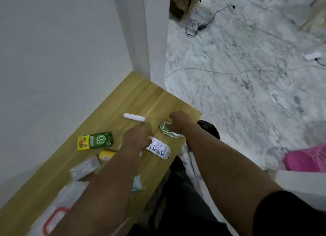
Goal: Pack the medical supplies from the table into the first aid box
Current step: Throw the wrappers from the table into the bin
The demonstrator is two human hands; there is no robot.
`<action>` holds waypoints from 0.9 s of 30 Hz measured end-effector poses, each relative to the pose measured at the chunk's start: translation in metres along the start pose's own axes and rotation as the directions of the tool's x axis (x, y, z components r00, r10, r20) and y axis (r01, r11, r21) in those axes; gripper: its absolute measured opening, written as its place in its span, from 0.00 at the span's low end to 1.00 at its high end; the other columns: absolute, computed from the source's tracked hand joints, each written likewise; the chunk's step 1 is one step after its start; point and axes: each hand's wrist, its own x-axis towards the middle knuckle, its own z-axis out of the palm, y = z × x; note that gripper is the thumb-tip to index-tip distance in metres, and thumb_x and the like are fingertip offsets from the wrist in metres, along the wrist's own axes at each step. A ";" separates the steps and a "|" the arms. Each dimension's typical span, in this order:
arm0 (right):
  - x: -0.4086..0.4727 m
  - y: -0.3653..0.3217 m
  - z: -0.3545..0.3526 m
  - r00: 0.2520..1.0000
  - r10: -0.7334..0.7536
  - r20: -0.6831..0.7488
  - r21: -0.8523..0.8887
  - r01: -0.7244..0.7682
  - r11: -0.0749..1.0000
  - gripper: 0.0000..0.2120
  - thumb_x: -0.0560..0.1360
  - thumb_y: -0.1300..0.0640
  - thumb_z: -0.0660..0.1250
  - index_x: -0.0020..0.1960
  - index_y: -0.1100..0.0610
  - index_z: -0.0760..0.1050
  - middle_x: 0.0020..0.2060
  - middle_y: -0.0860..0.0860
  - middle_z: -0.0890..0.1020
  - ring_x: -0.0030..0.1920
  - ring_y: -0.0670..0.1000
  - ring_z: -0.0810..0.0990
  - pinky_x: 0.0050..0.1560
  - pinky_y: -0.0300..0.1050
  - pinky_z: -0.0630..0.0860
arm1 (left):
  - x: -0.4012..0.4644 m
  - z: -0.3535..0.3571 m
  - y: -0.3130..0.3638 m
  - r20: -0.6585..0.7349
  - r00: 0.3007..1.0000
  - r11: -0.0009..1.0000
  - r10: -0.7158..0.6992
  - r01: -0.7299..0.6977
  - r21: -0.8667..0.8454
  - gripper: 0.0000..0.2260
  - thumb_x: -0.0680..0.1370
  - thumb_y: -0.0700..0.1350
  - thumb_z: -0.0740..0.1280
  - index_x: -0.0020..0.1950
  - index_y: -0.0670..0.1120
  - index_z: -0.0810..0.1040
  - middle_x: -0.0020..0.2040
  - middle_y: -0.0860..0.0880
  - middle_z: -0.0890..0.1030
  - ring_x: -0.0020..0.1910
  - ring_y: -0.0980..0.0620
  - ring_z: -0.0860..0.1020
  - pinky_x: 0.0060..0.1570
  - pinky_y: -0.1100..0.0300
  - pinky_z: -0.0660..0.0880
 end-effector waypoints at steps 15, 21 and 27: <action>0.004 0.050 0.033 0.968 0.252 -0.009 0.360 -0.232 0.904 0.12 0.78 0.61 0.66 0.62 0.57 0.73 0.52 0.58 0.82 0.50 0.61 0.81 0.39 0.49 0.74 | 0.053 0.033 0.018 0.049 0.998 0.997 0.050 -0.053 0.061 0.05 0.81 0.40 0.64 0.46 0.47 0.73 0.49 0.42 0.83 0.48 0.43 0.82 0.41 0.55 0.70; -0.028 0.135 0.002 0.857 0.512 -0.052 0.618 -0.376 0.691 0.07 0.79 0.58 0.63 0.54 0.60 0.77 0.43 0.56 0.80 0.44 0.61 0.80 0.43 0.54 0.77 | 0.088 -0.001 0.125 0.002 0.980 0.973 0.201 -0.199 -0.114 0.06 0.82 0.42 0.66 0.52 0.43 0.82 0.48 0.42 0.83 0.46 0.43 0.81 0.38 0.55 0.70; -0.040 0.217 0.015 0.758 0.651 0.043 0.656 -0.513 0.554 0.16 0.76 0.64 0.64 0.63 0.59 0.80 0.54 0.61 0.84 0.52 0.61 0.83 0.43 0.44 0.73 | 0.127 0.030 0.231 0.025 0.942 0.940 0.335 -0.333 -0.070 0.05 0.80 0.36 0.62 0.51 0.41 0.77 0.42 0.46 0.76 0.40 0.43 0.75 0.34 0.55 0.66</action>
